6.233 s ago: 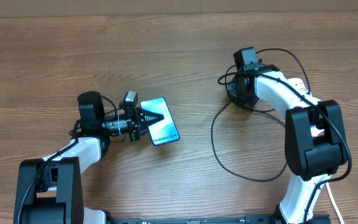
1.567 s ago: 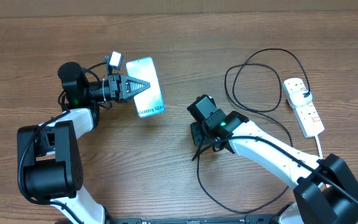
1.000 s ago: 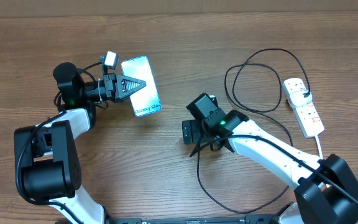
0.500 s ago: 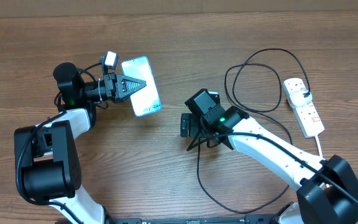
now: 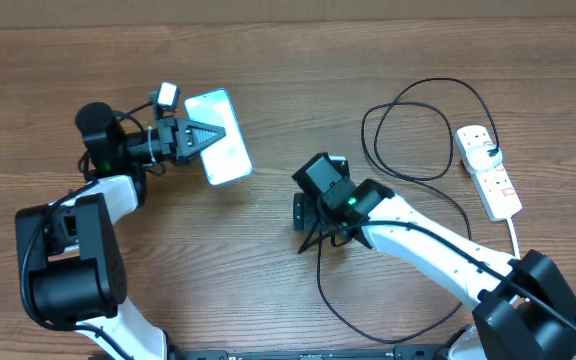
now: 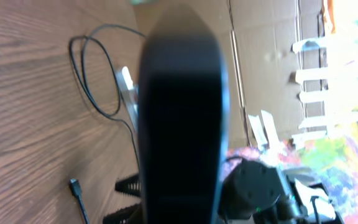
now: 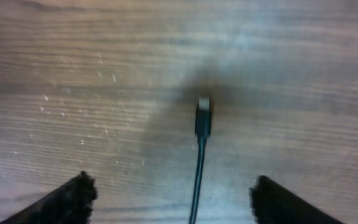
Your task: Plug charger to phone and switch on socket
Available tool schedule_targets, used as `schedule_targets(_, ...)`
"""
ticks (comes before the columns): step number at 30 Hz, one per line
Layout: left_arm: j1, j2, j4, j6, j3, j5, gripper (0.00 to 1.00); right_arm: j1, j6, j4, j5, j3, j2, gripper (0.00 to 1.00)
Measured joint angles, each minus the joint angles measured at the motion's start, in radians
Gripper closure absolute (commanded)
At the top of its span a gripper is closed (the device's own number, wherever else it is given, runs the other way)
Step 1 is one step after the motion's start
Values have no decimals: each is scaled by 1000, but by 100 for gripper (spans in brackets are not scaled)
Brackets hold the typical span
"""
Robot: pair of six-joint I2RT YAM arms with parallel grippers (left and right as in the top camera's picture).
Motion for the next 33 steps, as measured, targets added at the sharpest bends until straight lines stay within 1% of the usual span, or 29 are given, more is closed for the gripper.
schedule_targets(2,15,0,0,0,0,0,96,25,-1,-8,14,-3,0,29)
schedule_targets(8,32,0,0,-3,0,0,96,89,11,-52,86,-10,11,29)
schedule_targets(13,32,0,0,-4,0,0,96,95,47,-37,108,-37,95,30)
schedule_targets(15,32,0,0,-4,0,0,96,96,60,-25,101,-42,136,32)
schedule_targets(16,32,0,0,-7,0,1,96,96,59,-23,105,-40,137,36)
schedule_targets(19,32,0,0,-18,0,0,96,97,65,-19,101,-39,142,60)
schedule_targets(22,32,0,0,-24,0,0,96,97,76,-34,93,-36,144,75)
schedule_targets(23,32,0,0,-26,0,0,96,97,75,-44,90,-33,145,78)
schedule_targets(26,32,0,0,-26,0,0,96,97,79,-56,83,-32,145,96)
schedule_targets(31,32,0,0,-26,0,0,96,97,80,-71,80,-31,144,96)
schedule_targets(33,32,0,0,-26,0,0,96,97,79,-103,80,-28,144,96)
